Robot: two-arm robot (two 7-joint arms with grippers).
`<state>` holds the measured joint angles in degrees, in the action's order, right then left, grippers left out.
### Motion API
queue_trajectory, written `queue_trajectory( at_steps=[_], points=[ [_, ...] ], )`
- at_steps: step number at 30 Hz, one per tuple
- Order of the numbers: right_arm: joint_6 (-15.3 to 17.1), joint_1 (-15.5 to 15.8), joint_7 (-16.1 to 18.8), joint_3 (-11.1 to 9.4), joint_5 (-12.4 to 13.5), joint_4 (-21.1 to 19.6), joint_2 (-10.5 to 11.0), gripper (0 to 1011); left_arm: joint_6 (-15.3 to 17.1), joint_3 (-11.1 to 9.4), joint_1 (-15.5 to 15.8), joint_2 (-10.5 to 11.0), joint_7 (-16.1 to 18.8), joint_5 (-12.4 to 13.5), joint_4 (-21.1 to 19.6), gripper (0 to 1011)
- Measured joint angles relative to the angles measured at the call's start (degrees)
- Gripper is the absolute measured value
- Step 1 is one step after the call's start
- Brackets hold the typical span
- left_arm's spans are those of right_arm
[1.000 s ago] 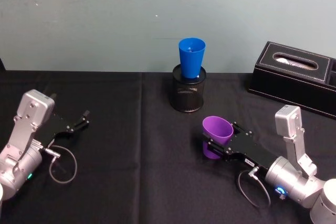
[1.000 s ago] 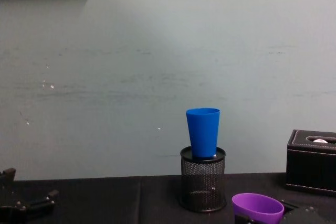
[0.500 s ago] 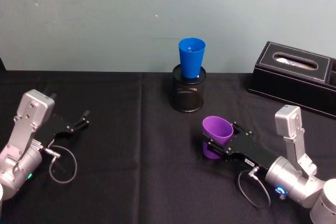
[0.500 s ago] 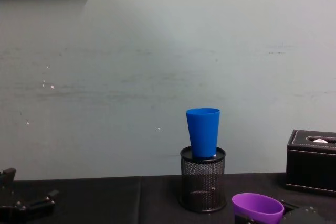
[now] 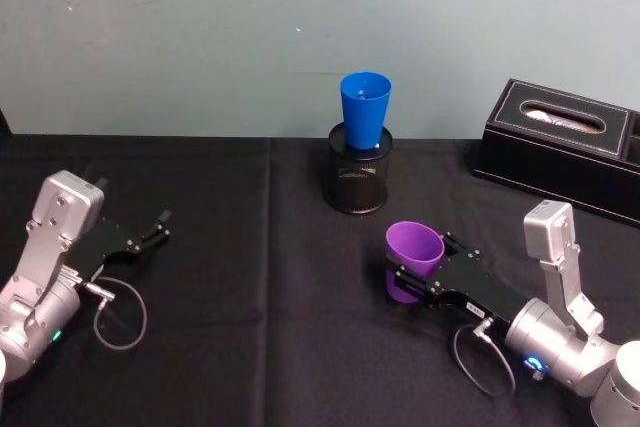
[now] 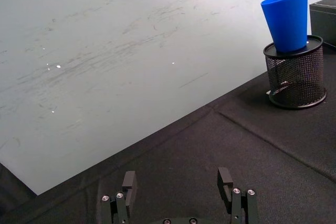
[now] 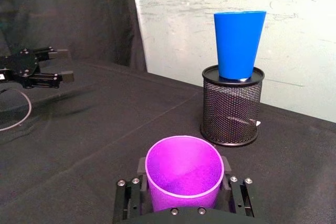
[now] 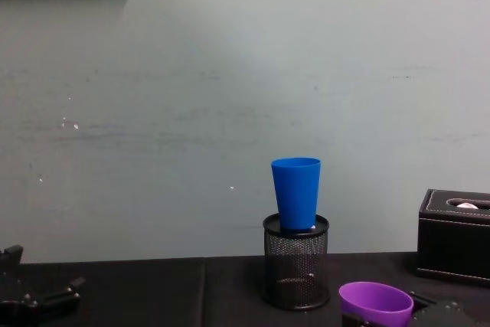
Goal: Pick up one cup with a gripper and tap it against the other cup.
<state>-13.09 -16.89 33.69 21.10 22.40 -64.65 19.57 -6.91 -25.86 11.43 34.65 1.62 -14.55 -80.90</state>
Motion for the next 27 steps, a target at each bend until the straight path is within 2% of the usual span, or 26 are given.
queue_trajectory(
  at_steps=[5,9,23,27],
  points=[
    [0.01,0.00,0.00,0.00,0.00,0.00,0.00,855,0.00,0.00,0.00,0.00,0.00,0.00,0.00,1012],
    [0.00,0.00,0.00,0.00,0.00,0.00,0.00,985,0.00,0.00,0.00,0.00,0.00,0.00,0.00,1011],
    [-0.04,-0.01,0.02,0.01,-0.01,-0.02,0.04,1003,0.00,0.00,0.00,0.00,0.00,0.00,0.00,1011],
    [-0.16,0.16,-0.42,0.14,-0.70,-0.98,0.39,1002,0.00,0.00,0.00,0.00,0.00,0.00,0.00,1011]
  ],
)
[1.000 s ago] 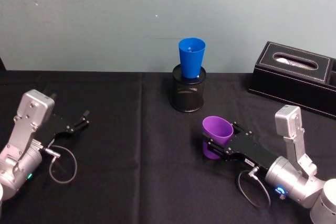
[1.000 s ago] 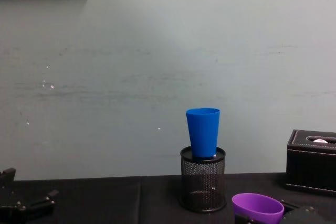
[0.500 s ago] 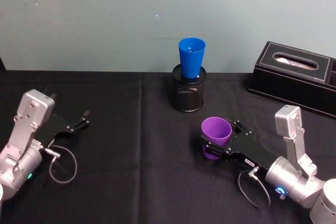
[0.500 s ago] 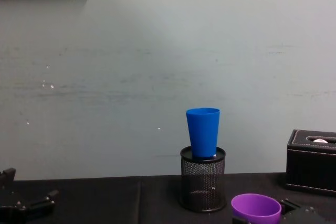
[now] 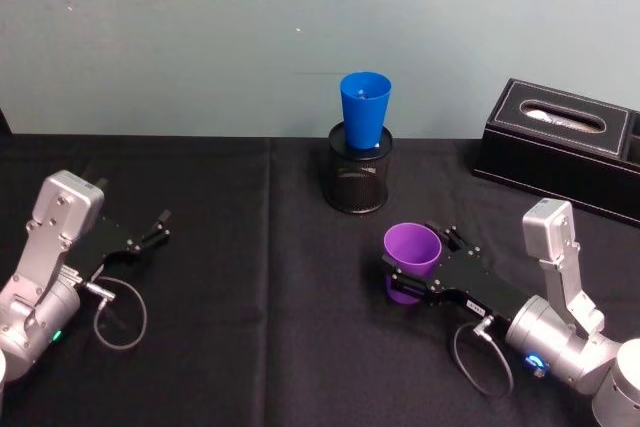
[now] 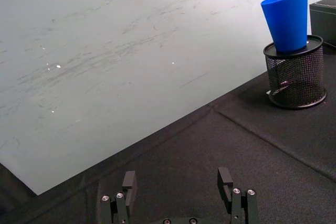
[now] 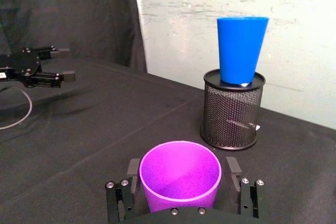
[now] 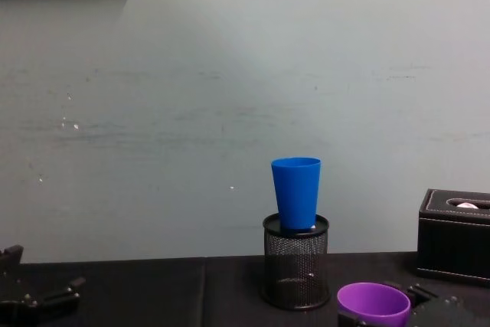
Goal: Pick up one cup with a gripper and tap it against the other cup.
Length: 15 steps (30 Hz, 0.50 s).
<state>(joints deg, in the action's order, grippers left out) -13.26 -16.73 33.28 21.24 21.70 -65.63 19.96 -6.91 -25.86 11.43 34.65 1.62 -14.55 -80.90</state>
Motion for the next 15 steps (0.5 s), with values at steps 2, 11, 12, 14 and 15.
queue_trajectory(
  at_steps=[2,11,12,14,15],
  points=[
    [-0.03,0.20,-0.69,0.16,-0.83,-0.87,0.27,1003,0.00,0.00,0.00,0.00,0.00,0.00,0.00,1011],
    [-0.05,0.82,-2.69,0.18,-3.31,-3.30,0.90,1003,0.00,0.00,0.00,0.00,0.00,0.00,0.00,1011],
    [-0.06,0.87,-2.77,0.11,-3.36,-3.43,0.91,1003,0.00,0.00,0.00,0.00,0.00,0.00,0.00,1011],
    [-0.16,1.00,-2.83,-0.16,-3.36,-3.69,0.91,1003,0.00,0.00,0.00,0.00,0.00,0.00,0.00,1011],
    [-0.22,1.05,-2.83,-0.26,-3.32,-3.79,0.90,1003,0.00,0.00,0.00,0.00,0.00,0.00,0.00,1011]
  ],
)
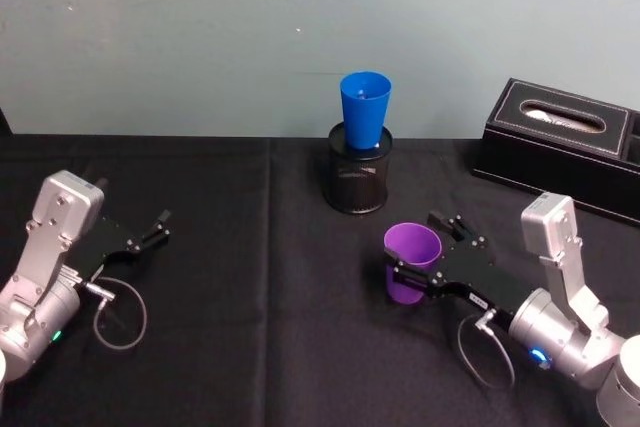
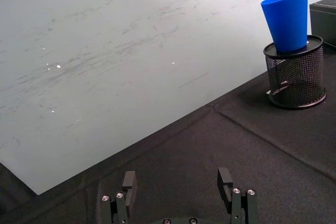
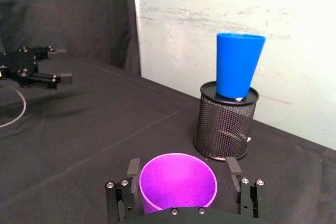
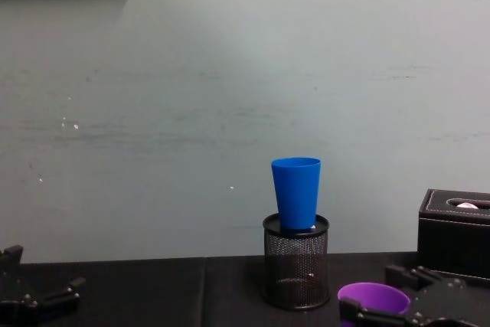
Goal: Pick up one cup with a gripper and tap it against the other cup.
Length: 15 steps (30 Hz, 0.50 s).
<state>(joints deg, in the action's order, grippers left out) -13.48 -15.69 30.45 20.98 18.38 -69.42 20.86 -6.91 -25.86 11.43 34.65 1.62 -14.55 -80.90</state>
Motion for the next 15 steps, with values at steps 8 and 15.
queue_trajectory(
  at_steps=[8,15],
  points=[
    [-0.44,0.48,0.60,-1.04,1.56,-1.17,-0.22,1003,0.00,0.00,0.00,0.00,0.00,0.00,0.00,1011],
    [-0.56,1.10,1.41,-1.63,3.19,-3.22,-0.17,1003,0.00,0.00,0.00,0.00,0.00,0.00,0.00,1011]
  ],
)
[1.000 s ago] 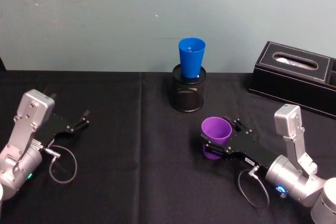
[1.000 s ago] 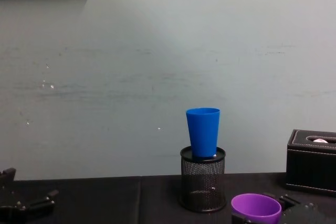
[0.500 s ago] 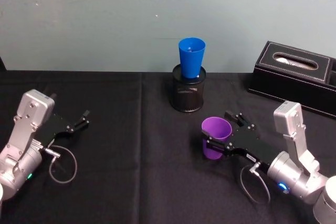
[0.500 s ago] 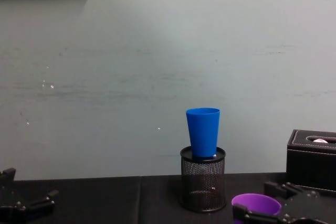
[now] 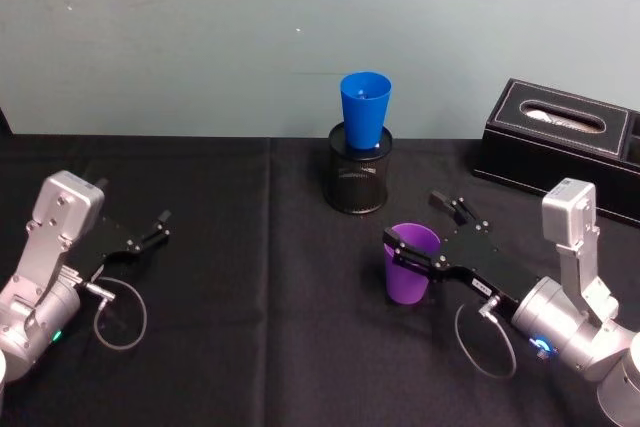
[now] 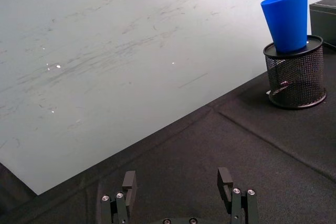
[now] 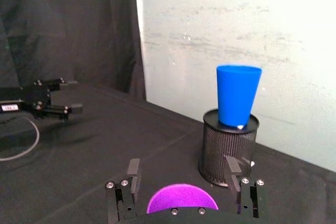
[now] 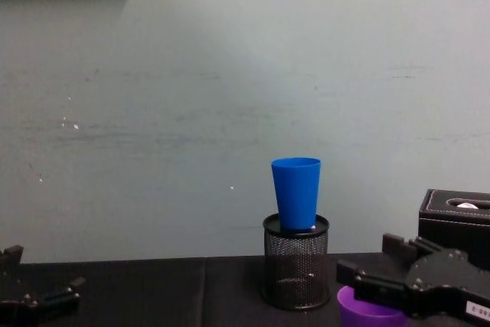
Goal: Pick up one cup with a gripper and tap it against the other cup.
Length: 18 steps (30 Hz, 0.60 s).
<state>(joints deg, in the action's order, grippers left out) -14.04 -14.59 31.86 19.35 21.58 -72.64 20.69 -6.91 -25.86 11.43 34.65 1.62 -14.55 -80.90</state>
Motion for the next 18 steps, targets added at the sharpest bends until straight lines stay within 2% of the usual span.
queue_trajectory(
  at_steps=[7,18],
  points=[
    [-0.27,0.68,-0.19,-0.24,0.45,-2.01,0.23,1003,0.00,0.00,0.00,0.00,0.00,0.00,0.00,1011],
    [-0.80,1.27,-1.62,-0.72,0.37,-2.44,0.01,1003,0.00,0.00,0.00,0.00,0.00,0.00,0.00,1011]
  ],
)
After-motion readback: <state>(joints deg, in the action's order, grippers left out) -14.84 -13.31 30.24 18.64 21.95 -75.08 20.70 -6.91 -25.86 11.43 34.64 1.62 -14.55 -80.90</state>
